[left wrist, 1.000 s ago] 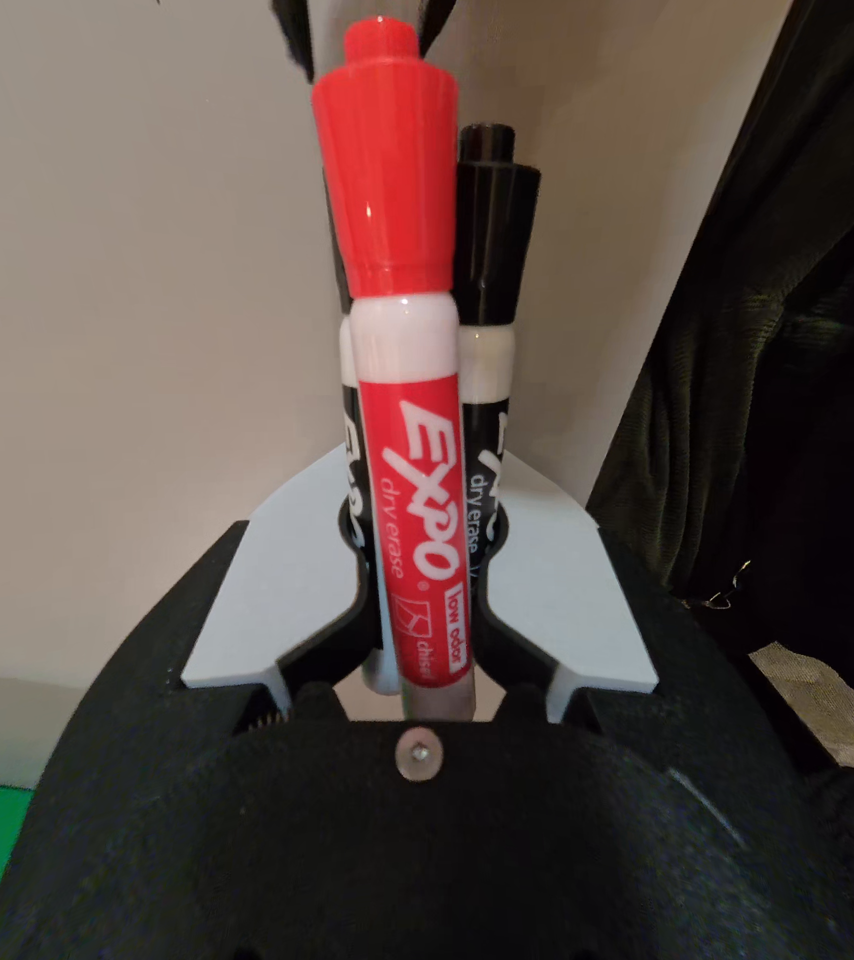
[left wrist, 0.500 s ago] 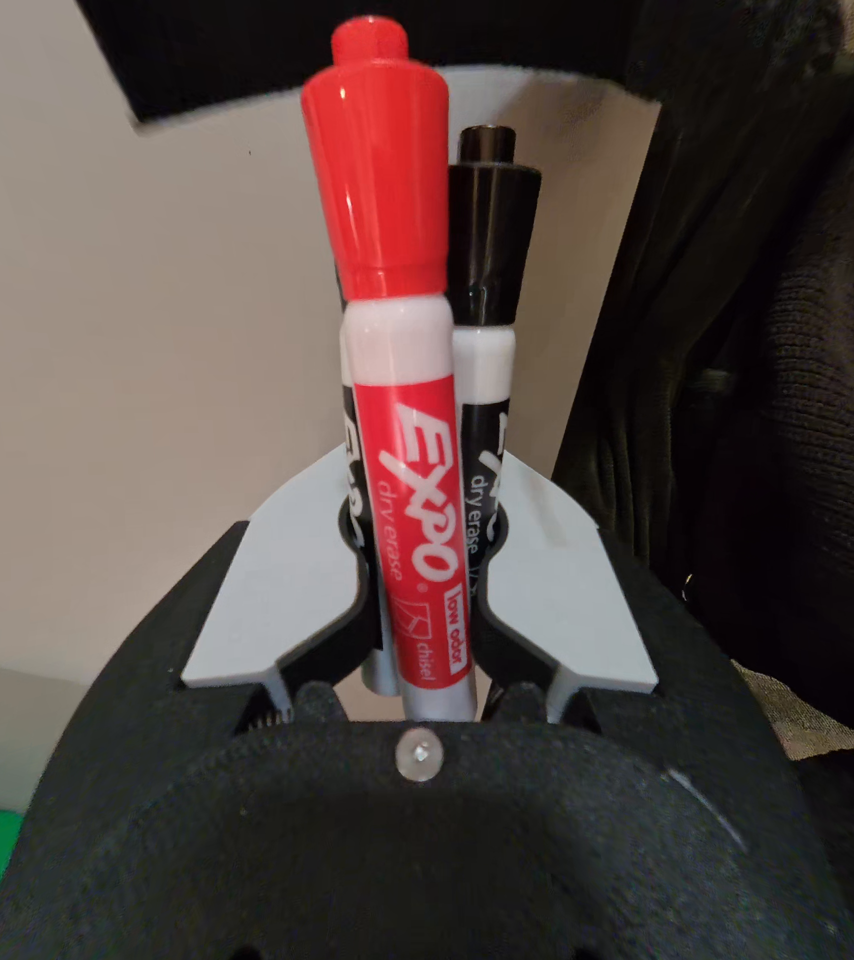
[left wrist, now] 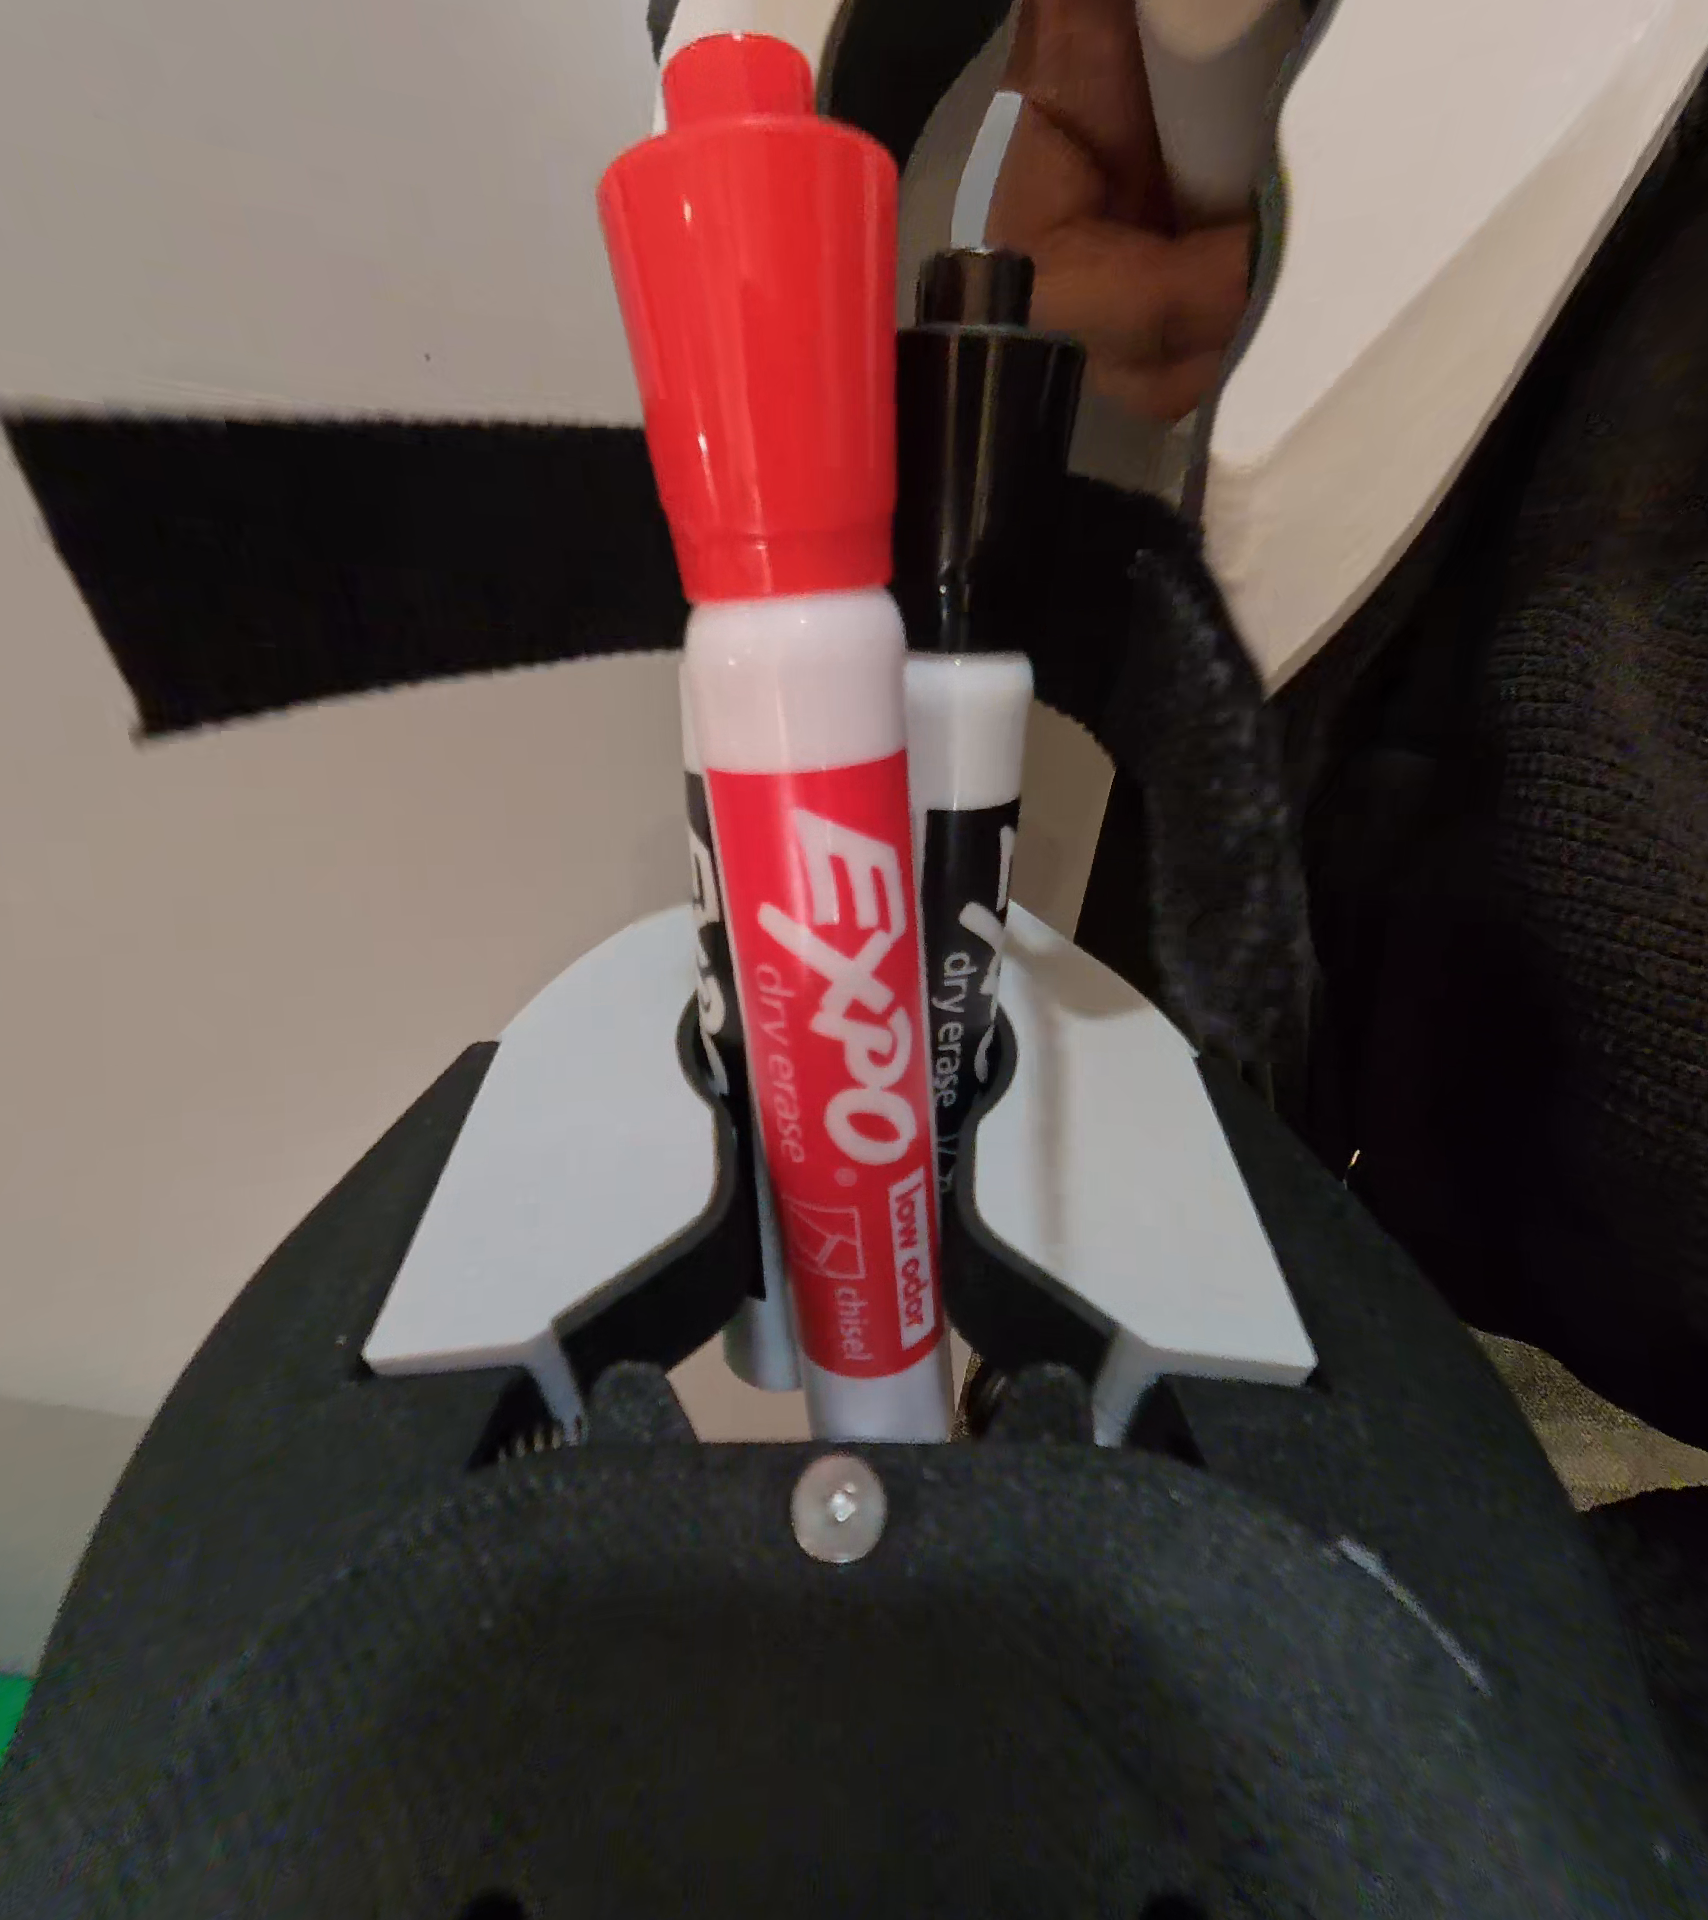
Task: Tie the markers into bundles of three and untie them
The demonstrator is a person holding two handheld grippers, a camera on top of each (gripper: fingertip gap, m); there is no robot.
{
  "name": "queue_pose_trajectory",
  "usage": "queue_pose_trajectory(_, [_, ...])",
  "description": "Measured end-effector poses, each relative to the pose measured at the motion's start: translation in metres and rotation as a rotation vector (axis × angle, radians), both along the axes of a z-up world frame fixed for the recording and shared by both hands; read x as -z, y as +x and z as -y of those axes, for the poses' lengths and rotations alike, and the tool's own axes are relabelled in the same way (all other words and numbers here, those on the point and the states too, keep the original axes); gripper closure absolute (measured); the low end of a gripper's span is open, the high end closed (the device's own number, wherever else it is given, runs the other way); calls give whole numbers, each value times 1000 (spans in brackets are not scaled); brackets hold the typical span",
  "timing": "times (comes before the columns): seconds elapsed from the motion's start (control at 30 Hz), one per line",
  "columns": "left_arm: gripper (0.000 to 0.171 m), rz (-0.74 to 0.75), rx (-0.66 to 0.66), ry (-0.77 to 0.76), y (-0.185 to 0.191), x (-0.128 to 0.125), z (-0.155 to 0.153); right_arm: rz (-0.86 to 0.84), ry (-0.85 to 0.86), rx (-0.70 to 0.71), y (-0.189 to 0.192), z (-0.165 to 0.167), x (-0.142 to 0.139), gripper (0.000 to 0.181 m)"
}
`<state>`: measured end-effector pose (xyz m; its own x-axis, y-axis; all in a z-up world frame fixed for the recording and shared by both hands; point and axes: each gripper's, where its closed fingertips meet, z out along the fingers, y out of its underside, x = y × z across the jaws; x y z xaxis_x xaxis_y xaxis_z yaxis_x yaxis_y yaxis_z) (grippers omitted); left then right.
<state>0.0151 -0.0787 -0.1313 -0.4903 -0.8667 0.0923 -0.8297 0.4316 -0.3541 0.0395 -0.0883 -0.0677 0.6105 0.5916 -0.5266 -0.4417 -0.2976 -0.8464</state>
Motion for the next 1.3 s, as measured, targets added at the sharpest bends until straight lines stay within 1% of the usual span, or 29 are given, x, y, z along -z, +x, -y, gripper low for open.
queue_pose_trajectory(0.17, [129, -17, 20, -2, 1, 4, 6, 58, -12, -22, -2, 1, 4, 129])
queue_pose_trajectory(0.37, [129, -39, 45, 4, 2, 10, 14, 52, 2, -33, 4, 3, -1, 125])
queue_pose_trajectory(0.4, [129, -43, 48, 4, 2, 11, 15, 52, 5, -31, 5, 3, -2, 126])
queue_pose_trajectory(0.53, [128, -55, 58, 3, 2, 15, 19, 104, 12, -29, 8, 5, -1, 138])
queue_pose_trajectory(0.83, [128, -87, 76, -1, 1, 22, 25, 280, 53, -28, 6, 10, 6, 146])
queue_pose_trajectory(1.03, [128, -100, 89, 2, 2, 26, 29, 321, 67, -29, 7, 12, 5, 153])
queue_pose_trajectory(1.17, [128, -108, 91, 1, 1, 28, 30, 352, 66, -35, 7, 14, 7, 154])
queue_pose_trajectory(1.3, [128, -128, 90, 0, -1, 31, 31, 413, 82, -36, 6, 15, 9, 157])
